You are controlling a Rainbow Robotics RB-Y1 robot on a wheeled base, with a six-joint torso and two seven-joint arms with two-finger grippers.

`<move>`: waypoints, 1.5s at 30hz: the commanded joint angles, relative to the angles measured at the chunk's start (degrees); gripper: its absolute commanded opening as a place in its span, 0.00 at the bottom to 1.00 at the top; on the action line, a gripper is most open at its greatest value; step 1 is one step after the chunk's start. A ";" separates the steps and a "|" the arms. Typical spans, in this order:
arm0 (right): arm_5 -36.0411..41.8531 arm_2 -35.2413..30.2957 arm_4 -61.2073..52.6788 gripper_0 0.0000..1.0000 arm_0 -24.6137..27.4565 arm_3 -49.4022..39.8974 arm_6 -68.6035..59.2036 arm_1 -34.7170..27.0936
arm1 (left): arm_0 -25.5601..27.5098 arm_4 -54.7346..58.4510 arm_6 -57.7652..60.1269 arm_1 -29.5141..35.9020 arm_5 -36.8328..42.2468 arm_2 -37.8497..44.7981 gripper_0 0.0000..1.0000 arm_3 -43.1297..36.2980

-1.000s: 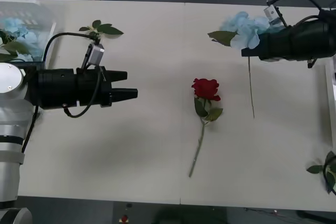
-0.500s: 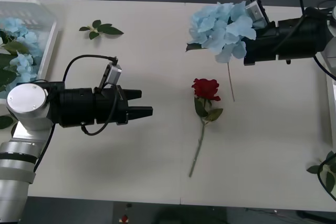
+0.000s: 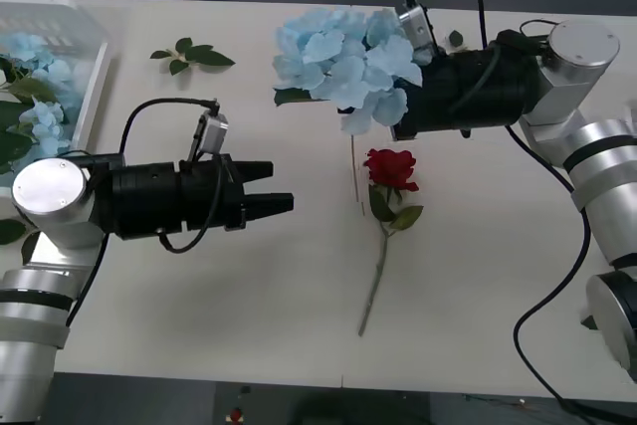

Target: Put the red flowers into the right box and the blue flowers into the left box

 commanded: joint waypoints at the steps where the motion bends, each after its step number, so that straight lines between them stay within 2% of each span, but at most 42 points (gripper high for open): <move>1: -0.75 -0.28 -0.75 0.00 -0.53 -1.91 -0.96 1.97 | -1.49 2.19 -2.32 0.41 -4.83 -5.12 0.96 -1.97; 9: -1.98 0.07 -0.66 0.00 0.08 -2.00 -0.96 6.02 | -3.08 2.19 -1.44 -0.12 -16.78 -13.65 0.96 -1.44; 12: -3.48 1.65 -0.66 0.00 0.08 -2.79 -0.96 6.10 | -3.08 2.28 -1.35 -0.03 -18.80 -15.05 0.96 -0.38; 13: -4.45 2.70 -0.57 0.00 0.08 -3.49 -0.96 6.10 | -3.08 2.28 -1.35 -0.21 -18.89 -15.23 0.94 0.14; 14: -4.80 3.14 -0.57 0.00 0.17 -3.49 -0.96 6.02 | -3.08 2.37 -1.35 -0.38 -18.89 -15.14 0.81 0.32; 15: -5.50 3.94 -0.57 0.00 0.17 -3.58 -0.96 5.84 | -2.99 2.37 -1.35 -0.47 -18.89 -15.14 0.34 0.41; 16: -6.12 4.64 -0.66 0.00 0.17 -3.49 -0.96 5.67 | -3.08 2.37 -1.35 -0.56 -18.89 -15.23 0.04 0.32; 17: -6.38 4.90 -0.66 0.00 0.17 -3.49 -0.96 5.67 | -3.08 2.37 -1.35 -0.56 -18.89 -15.23 0.00 0.41; 38: -7.79 4.90 -0.13 0.00 0.17 -3.49 -0.96 5.14 | -3.08 2.19 -1.35 -1.18 -19.50 -15.14 0.00 0.50; 39: -7.79 4.81 -0.22 0.10 0.17 -3.49 -0.96 5.05 | -3.08 2.28 -1.35 -1.00 -19.50 -15.05 0.00 0.50; 40: -8.05 4.81 -0.13 0.40 0.17 -3.49 -0.96 4.87 | -3.08 2.37 -1.35 -0.82 -19.50 -14.88 0.00 0.41; 41: -8.22 4.81 -0.22 0.52 0.17 -3.49 -0.96 4.70 | -3.08 2.98 -1.44 -0.56 -19.50 -14.61 0.00 0.41; 44: -8.49 4.11 -0.22 0.76 0.17 -3.49 -0.96 4.35 | -3.16 6.67 -1.26 1.29 -19.24 -14.44 0.00 0.41; 45: -8.49 3.76 -0.22 0.81 0.17 -3.49 -0.96 4.26 | -3.25 7.64 -1.35 2.25 -19.24 -14.44 0.00 0.41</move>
